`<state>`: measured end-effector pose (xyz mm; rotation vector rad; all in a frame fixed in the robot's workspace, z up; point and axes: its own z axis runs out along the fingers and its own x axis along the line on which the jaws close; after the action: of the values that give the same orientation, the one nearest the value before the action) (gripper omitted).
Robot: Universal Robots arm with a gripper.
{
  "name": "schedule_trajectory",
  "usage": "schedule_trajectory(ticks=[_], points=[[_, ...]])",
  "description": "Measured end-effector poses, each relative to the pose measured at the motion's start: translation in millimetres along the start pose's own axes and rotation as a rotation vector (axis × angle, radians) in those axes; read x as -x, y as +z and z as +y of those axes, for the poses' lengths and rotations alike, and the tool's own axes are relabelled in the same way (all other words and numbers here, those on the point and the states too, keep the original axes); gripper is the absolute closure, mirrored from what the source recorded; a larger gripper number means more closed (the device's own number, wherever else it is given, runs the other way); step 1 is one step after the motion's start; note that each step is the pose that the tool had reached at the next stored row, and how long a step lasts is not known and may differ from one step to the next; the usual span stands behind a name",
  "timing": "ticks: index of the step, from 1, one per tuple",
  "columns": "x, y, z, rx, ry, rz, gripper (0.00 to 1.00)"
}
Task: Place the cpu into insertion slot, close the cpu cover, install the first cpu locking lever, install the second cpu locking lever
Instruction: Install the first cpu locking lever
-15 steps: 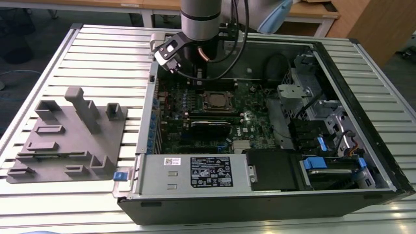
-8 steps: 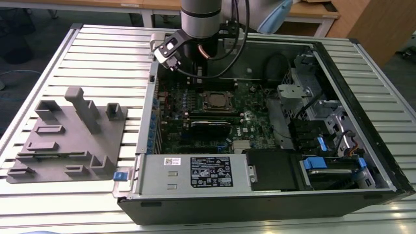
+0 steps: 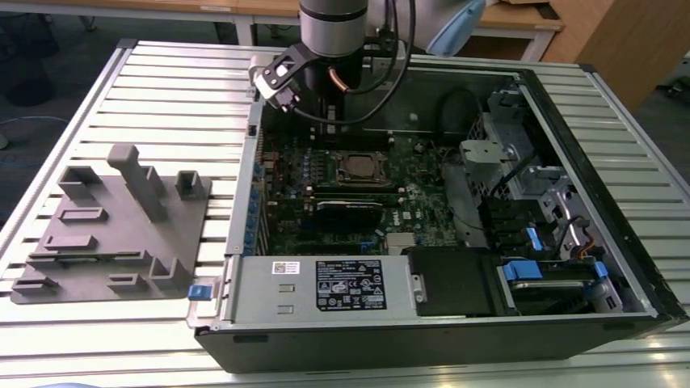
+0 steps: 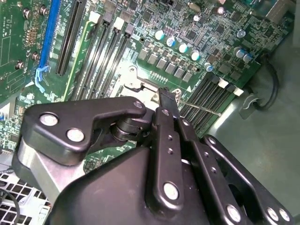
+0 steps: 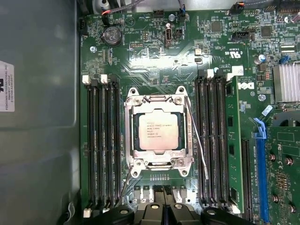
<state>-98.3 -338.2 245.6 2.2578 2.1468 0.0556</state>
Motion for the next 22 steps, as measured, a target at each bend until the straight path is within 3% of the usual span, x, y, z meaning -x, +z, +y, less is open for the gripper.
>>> schedule_trajectory(ticks=[4,10,22], points=[[0.2,-0.2,-3.4,-0.0001,0.0,-0.0004,0.89],[0.9,-0.4,-15.1,0.0013,0.0,-0.0001,0.89],[0.9,-5.0,-15.8,0.0016,0.0,0.0001,0.89]])
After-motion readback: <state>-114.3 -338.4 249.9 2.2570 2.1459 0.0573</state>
